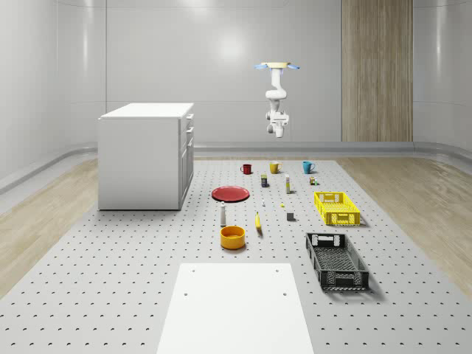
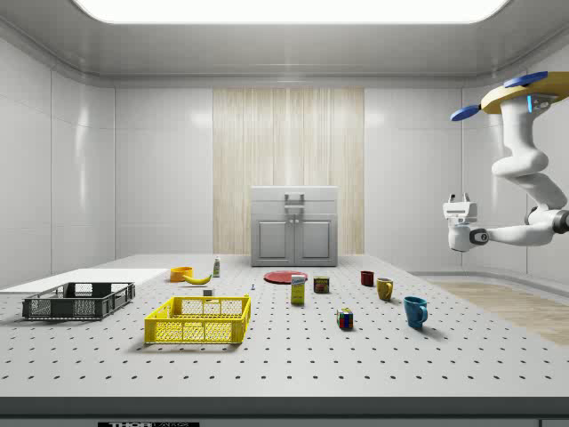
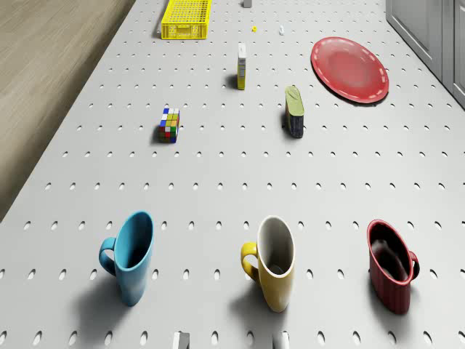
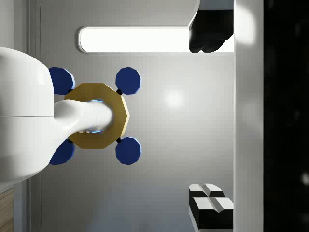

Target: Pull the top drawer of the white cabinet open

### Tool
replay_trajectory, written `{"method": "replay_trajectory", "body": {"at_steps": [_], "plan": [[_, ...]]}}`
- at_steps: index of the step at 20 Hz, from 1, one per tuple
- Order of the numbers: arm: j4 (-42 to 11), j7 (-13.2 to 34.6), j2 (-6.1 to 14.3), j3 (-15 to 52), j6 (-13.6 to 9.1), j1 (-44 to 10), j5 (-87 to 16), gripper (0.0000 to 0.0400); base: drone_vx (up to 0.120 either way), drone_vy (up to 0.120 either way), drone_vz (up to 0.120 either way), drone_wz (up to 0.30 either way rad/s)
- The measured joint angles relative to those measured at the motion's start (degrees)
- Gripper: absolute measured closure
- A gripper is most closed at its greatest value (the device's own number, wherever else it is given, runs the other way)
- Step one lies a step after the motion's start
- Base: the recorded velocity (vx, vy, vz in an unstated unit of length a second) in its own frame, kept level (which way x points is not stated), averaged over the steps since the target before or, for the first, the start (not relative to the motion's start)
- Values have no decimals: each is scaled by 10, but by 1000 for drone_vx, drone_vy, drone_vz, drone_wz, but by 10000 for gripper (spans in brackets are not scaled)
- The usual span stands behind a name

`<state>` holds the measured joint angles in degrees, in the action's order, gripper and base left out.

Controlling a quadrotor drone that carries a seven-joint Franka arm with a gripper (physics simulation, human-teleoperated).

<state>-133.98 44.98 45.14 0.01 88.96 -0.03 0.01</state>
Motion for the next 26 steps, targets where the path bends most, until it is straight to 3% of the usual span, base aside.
{"method": "replay_trajectory", "body": {"at_steps": [5, 12, 23, 26], "plan": [[61, -1, -11, 1, -48, -1, 0, 69, 0, 0, 0, 0], [135, -1, -37, 1, -93, -3, 1, 85, 0, 0, 0, 0], [168, -2, -49, -2, -109, -3, 8, 88, 0, 0, 0, 0], [146, -31, -48, -123, -112, 21, 197, 83, 0, 0, 0, 0]]}}
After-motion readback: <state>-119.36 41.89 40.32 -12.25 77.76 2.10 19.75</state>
